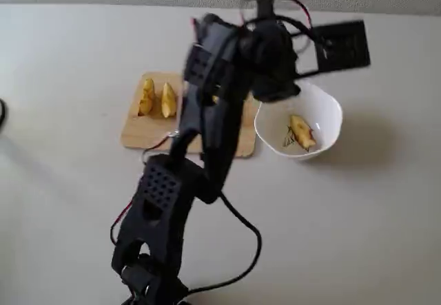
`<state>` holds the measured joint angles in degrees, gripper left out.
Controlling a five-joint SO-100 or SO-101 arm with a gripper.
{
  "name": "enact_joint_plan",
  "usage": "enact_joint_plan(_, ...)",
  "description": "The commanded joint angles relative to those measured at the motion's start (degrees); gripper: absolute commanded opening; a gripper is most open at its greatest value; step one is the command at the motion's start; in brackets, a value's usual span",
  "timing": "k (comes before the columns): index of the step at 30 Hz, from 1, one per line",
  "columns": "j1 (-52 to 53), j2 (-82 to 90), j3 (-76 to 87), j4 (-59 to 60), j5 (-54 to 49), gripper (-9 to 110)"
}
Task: Pick up the second from the right apple slice from the cutting board and place it into the bowl
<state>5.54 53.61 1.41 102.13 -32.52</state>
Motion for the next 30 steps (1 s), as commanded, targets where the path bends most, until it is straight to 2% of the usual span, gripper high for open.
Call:
enact_joint_plan(1,-6.4,22.1,4.0,2.4,4.7,38)
enact_joint_plan(5,-14.4,34.5,4.0,2.4,12.5,6)
enact_joint_plan(7,-19.4,39.7,4.1,2.4,12.8,0)
enact_joint_plan(10,-24.6,46.1,4.3,2.3,16.8,0)
enact_joint_plan(13,-25.2,52.5,6.3,2.3,22.4,0)
enact_joint_plan(20,-26.8,72.7,26.1,1.6,25.4,0)
enact_joint_plan(23,-24.8,85.8,44.6,-3.7,26.0,0)
enact_joint_plan(26,-23.7,104.2,70.8,-15.5,25.9,0)
enact_joint_plan(30,-21.8,118.0,93.3,-19.8,24.6,0)
